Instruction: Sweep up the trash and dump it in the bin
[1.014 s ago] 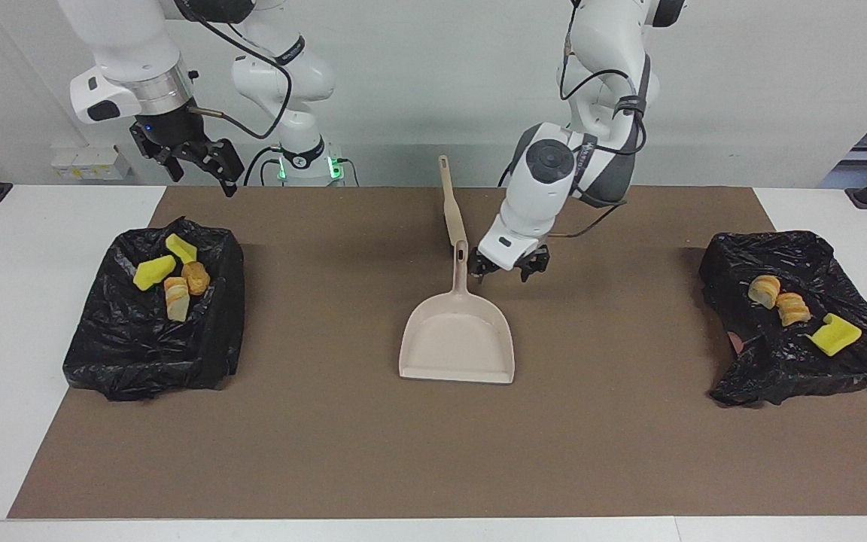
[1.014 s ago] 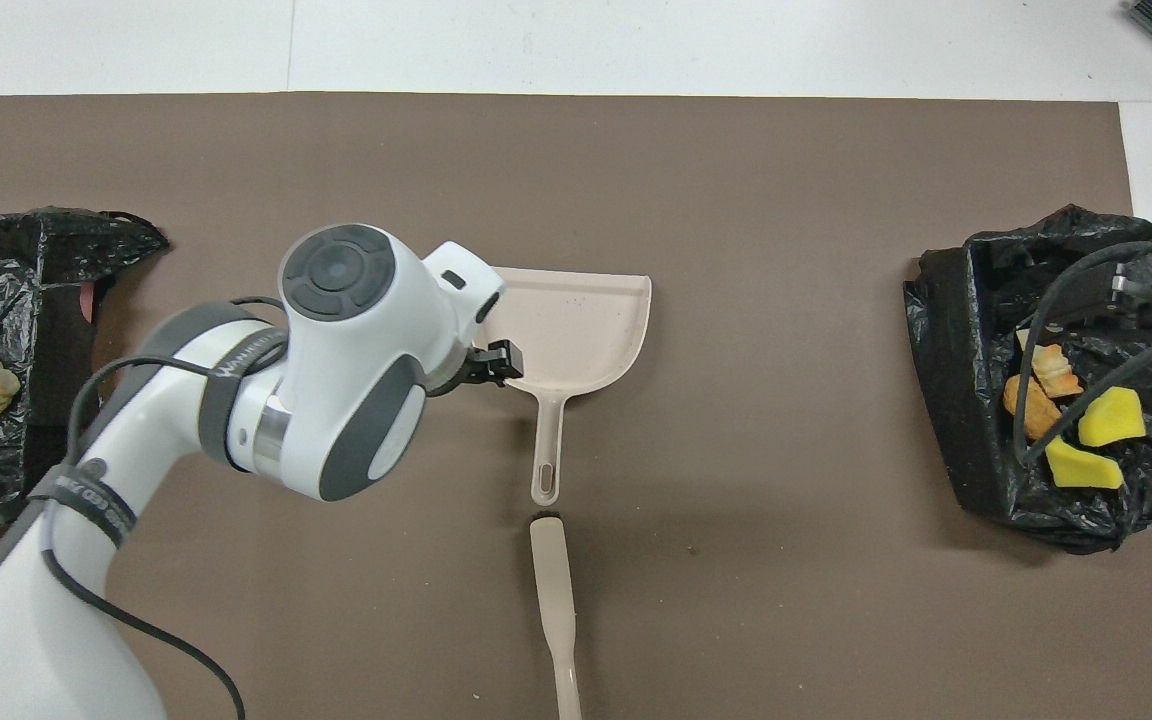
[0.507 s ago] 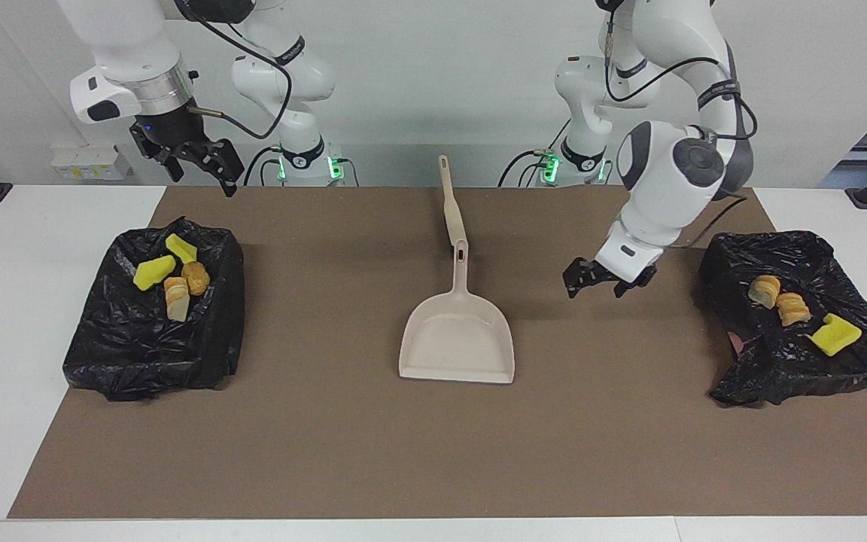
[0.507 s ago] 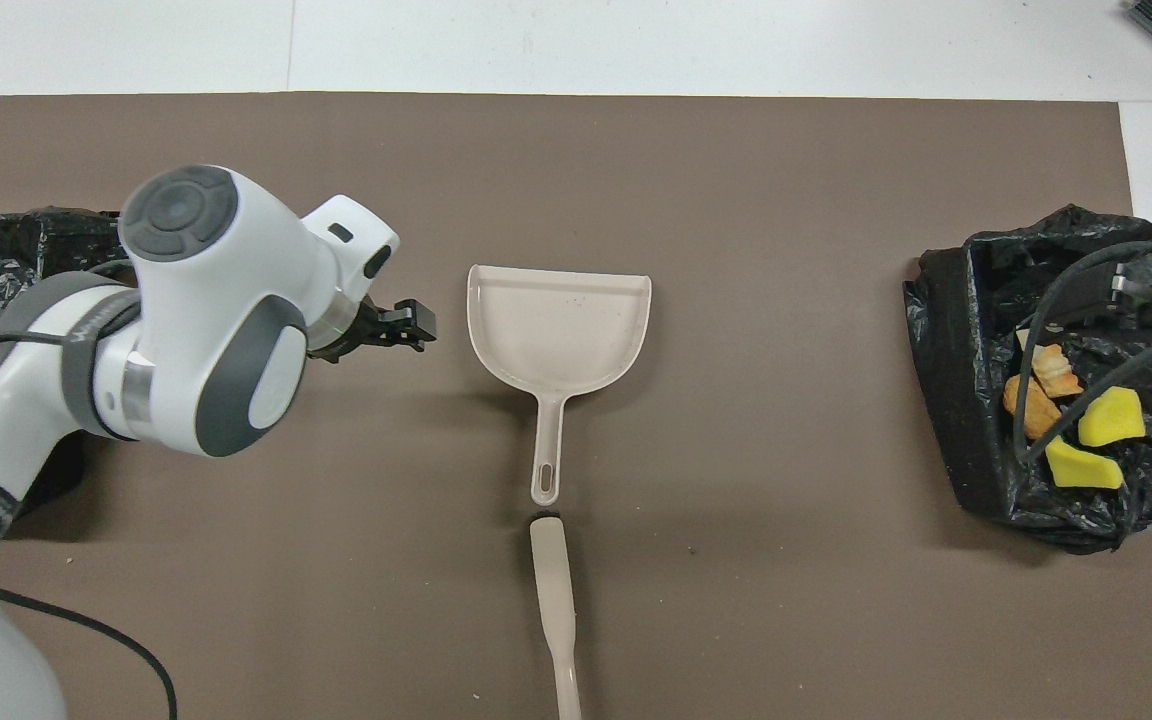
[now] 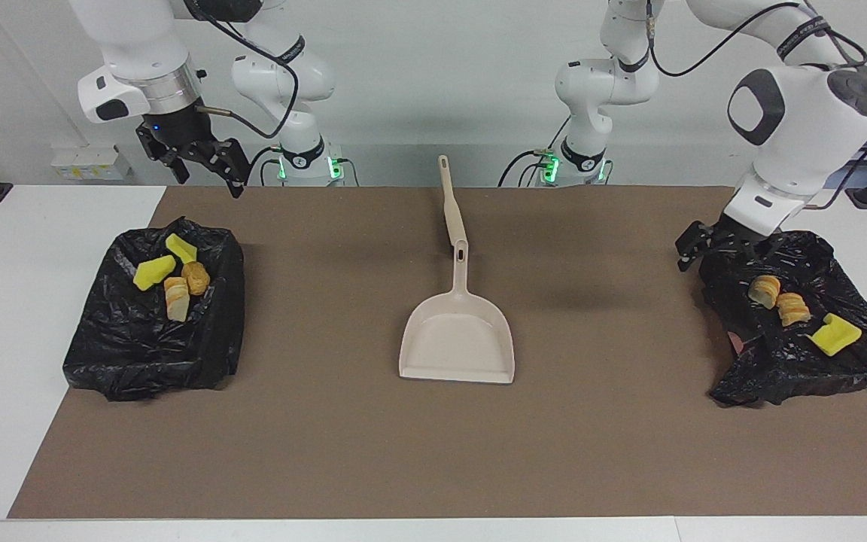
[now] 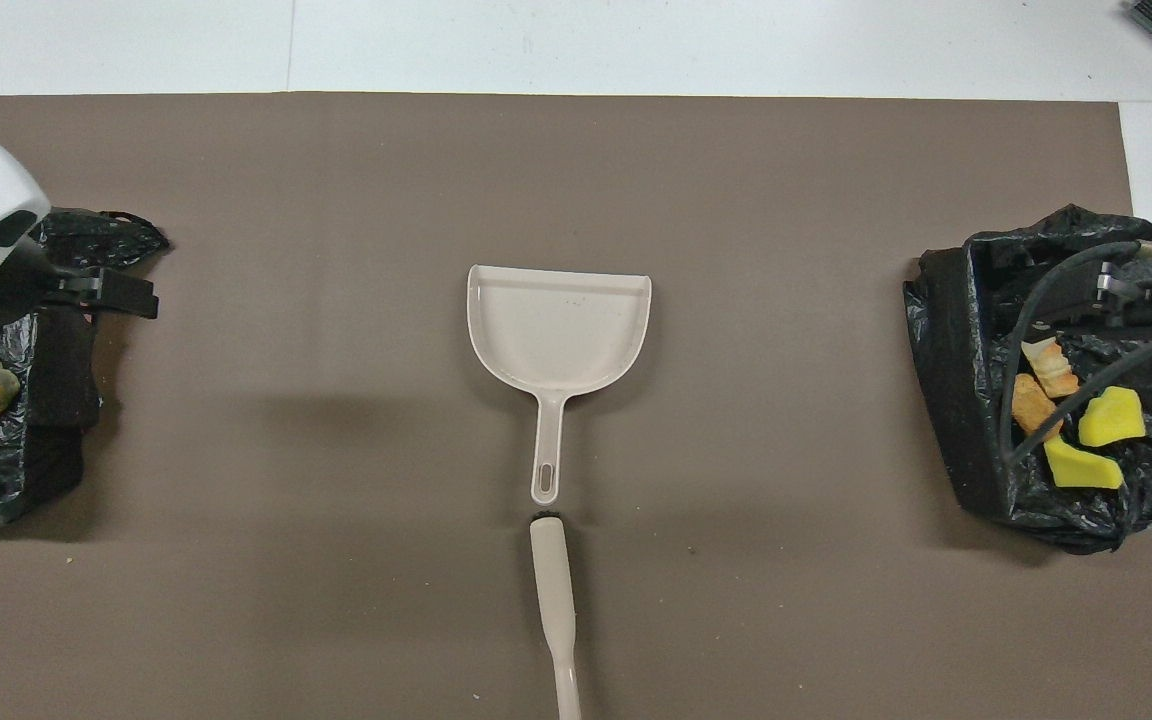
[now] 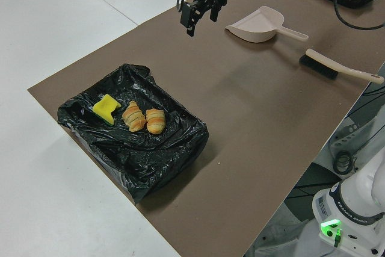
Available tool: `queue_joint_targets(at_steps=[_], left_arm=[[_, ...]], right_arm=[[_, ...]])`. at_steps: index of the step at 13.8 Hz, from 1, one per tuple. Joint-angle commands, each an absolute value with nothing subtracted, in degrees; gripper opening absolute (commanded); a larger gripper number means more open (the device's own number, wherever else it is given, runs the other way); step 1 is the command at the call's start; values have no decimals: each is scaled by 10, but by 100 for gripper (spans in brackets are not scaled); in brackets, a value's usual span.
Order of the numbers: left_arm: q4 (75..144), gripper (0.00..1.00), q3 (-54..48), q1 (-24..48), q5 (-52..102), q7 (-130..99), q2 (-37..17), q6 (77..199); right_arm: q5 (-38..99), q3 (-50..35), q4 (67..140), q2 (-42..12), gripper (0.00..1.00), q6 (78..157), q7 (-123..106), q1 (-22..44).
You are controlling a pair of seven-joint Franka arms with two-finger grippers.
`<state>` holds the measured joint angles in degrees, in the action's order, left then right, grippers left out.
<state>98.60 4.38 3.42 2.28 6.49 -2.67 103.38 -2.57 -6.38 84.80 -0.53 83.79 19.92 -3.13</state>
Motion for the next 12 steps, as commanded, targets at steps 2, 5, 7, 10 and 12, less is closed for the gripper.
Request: queue_joint_targets(at_steps=[2,5,7,10,12], left_arm=[[912,100,50,35,11,48,-17,923],[905,100,49,35,9,11,0,886],[919,100,49,35,9,11,7,887],[921,100,49,36,10,16,9,886],[924,100,49,37,10,16,10,887]], right_arm=[[-12,-66,866,7,100,853,190,-33],[-12,-65,867,8,100,852,190,-33],[-12,-65,867,8,100,851,189,-33],[-12,-65,868,8,100,850,188,-33],[-12,-65,868,8,100,851,187,-33]])
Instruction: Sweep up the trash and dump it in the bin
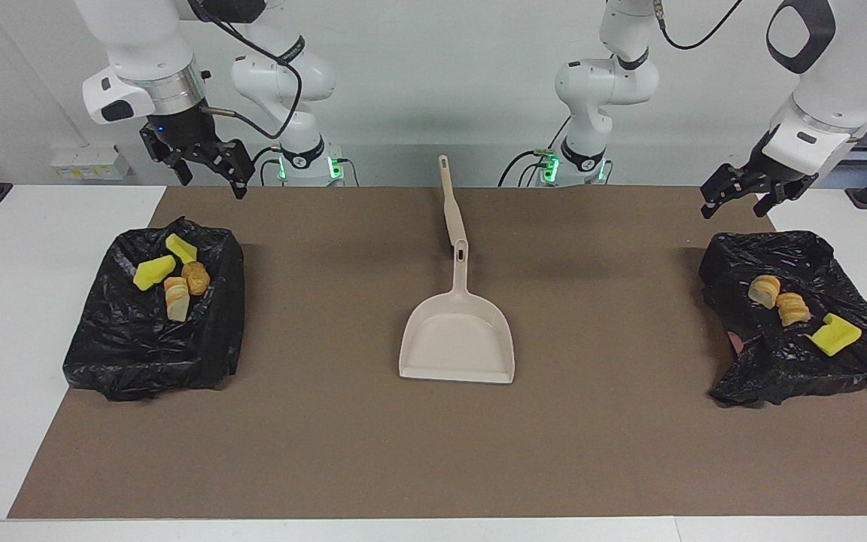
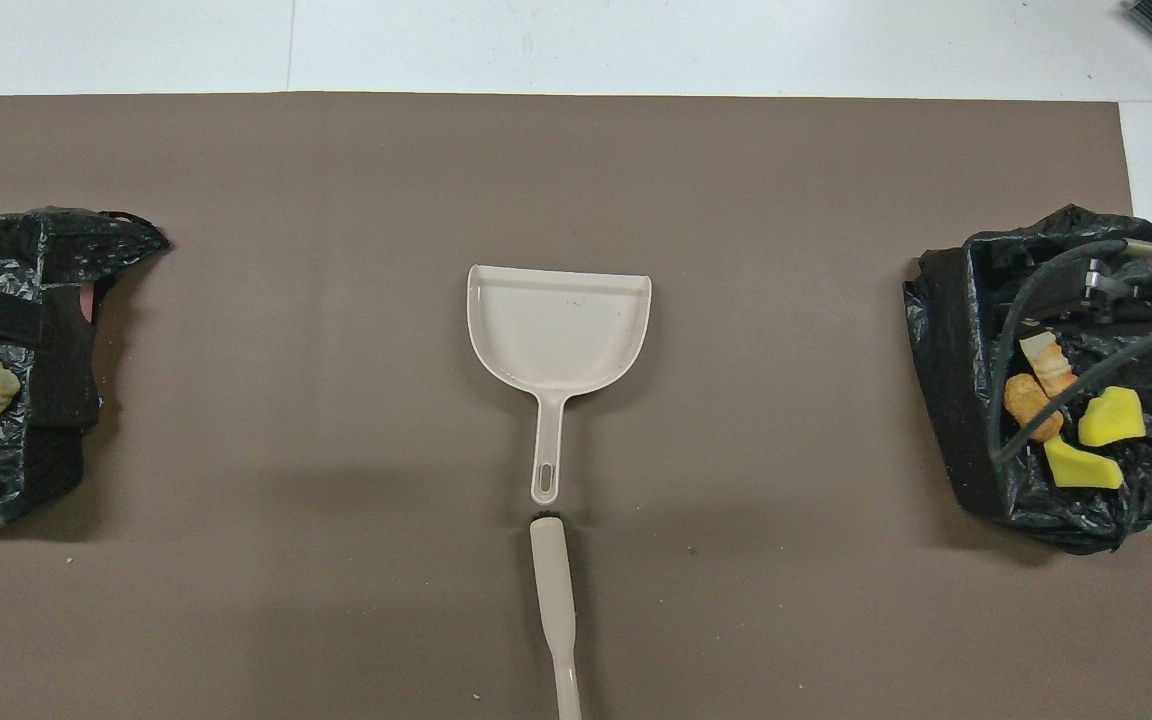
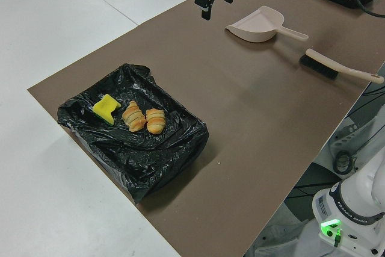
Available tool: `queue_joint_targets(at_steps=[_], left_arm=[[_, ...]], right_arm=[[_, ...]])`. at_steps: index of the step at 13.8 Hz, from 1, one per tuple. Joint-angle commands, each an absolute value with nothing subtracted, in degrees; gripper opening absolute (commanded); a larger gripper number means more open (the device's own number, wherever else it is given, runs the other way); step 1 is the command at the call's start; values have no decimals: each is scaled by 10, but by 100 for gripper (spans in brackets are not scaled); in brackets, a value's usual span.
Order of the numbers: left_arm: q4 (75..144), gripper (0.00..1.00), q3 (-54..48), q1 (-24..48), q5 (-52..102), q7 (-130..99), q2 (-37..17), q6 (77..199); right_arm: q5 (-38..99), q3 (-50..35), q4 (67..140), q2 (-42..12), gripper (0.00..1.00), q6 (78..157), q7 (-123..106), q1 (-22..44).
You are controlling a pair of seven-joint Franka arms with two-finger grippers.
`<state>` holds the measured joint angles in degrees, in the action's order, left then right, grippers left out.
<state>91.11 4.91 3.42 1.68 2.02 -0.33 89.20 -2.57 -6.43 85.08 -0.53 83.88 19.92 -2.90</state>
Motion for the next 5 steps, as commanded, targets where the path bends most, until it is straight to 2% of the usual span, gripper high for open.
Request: queue_joint_targets(at_steps=[1,5], left_arm=[[925,100,48,37,10,16,10,887],[919,100,49,35,10,21,8,889]], right_arm=[[-12,-66,868,8,100,851,185,-33],[-11,-65,868,8,100,849,184,-33]])
